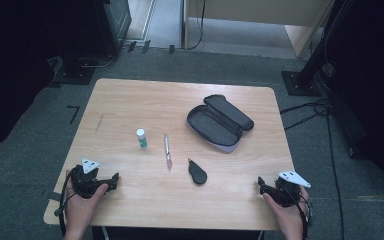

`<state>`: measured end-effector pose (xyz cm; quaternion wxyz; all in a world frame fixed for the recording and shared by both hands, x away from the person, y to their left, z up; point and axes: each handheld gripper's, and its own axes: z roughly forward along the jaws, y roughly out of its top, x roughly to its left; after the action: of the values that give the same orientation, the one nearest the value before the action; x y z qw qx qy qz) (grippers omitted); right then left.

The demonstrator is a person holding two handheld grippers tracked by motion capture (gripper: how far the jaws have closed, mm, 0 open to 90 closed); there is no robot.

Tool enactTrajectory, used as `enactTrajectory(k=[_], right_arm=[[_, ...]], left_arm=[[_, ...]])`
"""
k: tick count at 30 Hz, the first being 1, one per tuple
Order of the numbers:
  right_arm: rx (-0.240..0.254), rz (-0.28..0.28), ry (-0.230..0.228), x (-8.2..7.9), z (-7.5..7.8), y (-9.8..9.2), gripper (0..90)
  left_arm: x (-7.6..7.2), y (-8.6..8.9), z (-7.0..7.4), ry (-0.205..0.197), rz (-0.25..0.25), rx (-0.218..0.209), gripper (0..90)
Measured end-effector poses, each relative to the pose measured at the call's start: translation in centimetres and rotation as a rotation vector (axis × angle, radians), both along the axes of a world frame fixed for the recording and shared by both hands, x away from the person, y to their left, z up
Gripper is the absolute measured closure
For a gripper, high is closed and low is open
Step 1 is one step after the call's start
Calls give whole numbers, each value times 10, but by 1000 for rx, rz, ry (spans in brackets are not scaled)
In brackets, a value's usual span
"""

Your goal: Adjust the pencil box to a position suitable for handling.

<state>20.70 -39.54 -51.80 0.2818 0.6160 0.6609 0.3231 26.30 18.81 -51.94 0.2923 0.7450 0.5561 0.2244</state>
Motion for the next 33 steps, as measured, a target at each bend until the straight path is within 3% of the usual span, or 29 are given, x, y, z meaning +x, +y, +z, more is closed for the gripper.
enactTrajectory(k=[4,6,8,11,14,19,25,33], right_arm=[[12,-22,-62,-2,14,5,179],[16,-30,-70,-3,18,6,180],[52,-36,-98,-1,29,8,192],[35,-57,-120,3,39,9,198],[53,-71,-118,8,48,11,205],[73,-86,-153,15,59,16,207],[75,-89,-137,27,58,20,224],[105,-95,-142,37,63,27,375]], left_arm=[[0,0,0,0,-3,0,0],[1,0,0,1,-8,1,0],[2,0,0,2,-8,1,0],[2,0,0,1,-9,2,0],[2,0,0,1,-9,2,0],[2,0,0,1,-10,3,0],[2,0,0,1,-12,2,0],[2,0,0,1,-12,2,0]])
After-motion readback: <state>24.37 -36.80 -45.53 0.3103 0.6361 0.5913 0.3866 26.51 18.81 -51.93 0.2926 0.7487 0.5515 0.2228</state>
